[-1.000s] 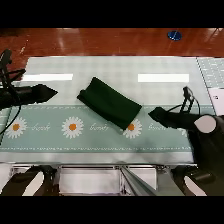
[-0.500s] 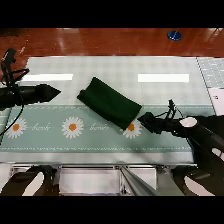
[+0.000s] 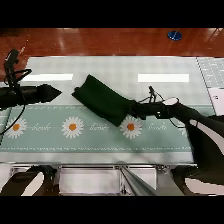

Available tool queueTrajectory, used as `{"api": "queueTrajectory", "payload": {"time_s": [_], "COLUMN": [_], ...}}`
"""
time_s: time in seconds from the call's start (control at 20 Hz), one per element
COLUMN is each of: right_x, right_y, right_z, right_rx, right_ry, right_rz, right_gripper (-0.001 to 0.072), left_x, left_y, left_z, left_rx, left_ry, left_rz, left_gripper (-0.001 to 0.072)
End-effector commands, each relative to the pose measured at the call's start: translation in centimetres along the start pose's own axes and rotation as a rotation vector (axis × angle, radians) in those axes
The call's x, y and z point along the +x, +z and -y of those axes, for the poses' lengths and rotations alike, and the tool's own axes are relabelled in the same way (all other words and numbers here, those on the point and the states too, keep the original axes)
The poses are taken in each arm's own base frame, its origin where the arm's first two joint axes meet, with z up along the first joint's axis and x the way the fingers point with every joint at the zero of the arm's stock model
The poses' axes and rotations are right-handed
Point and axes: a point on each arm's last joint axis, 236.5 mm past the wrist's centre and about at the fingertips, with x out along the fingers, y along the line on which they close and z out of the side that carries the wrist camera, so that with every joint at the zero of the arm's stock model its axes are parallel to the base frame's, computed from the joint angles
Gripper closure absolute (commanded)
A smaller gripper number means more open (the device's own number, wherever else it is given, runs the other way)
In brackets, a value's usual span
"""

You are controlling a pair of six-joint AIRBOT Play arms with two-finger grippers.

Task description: Fold the shirts.

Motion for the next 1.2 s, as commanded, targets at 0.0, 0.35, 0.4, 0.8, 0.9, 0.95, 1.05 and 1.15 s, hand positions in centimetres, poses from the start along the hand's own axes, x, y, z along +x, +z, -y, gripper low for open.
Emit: {"api": "queueTrajectory", "payload": {"time_s": [0.0,0.35,0.4,0.8,0.9,0.95,1.05,1.15], "right_x": [0.5,-10.5,-12.8,-33.4,-38.2,-40.4,-44.1,-46.5], "right_y": [0.1,8.6,9.2,12.1,11.0,10.0,7.2,4.1], "right_z": [-5.2,-16.6,-18.0,-14.9,-10.8,-8.3,-3.5,0.0], "right_rx": [-0.261,-0.563,-0.568,-0.356,-0.257,-0.192,-0.047,0.075], "right_ry": [0.028,-0.073,-0.062,-0.19,-0.301,-0.378,-0.509,-0.58], "right_rz": [-0.085,0.082,0.108,0.359,0.397,0.405,0.406,0.41], "right_gripper": [0.0693,0.0693,0.0693,0.0693,0.0693,0.0695,0.0694,0.0694], "left_x": [0.3,1.4,1.6,2.9,3.0,3.1,3.2,3.2], "left_y": [-0.1,-0.9,-1.1,-1.3,-1.1,-1.0,-0.9,-0.6], "left_z": [-0.2,0.4,0.9,3.4,3.8,4.0,4.3,4.4], "left_rx": [-0.005,0.008,0.018,0.083,0.093,0.097,0.104,0.107], "left_ry": [0.002,-0.015,-0.023,-0.061,-0.065,-0.067,-0.07,-0.07], "left_rz": [-0.011,-0.049,-0.057,-0.051,-0.038,-0.031,-0.023,-0.012], "left_gripper": [0.0682,0.0681,0.0681,0.0681,0.0681,0.0681,0.0681,0.0681]}}
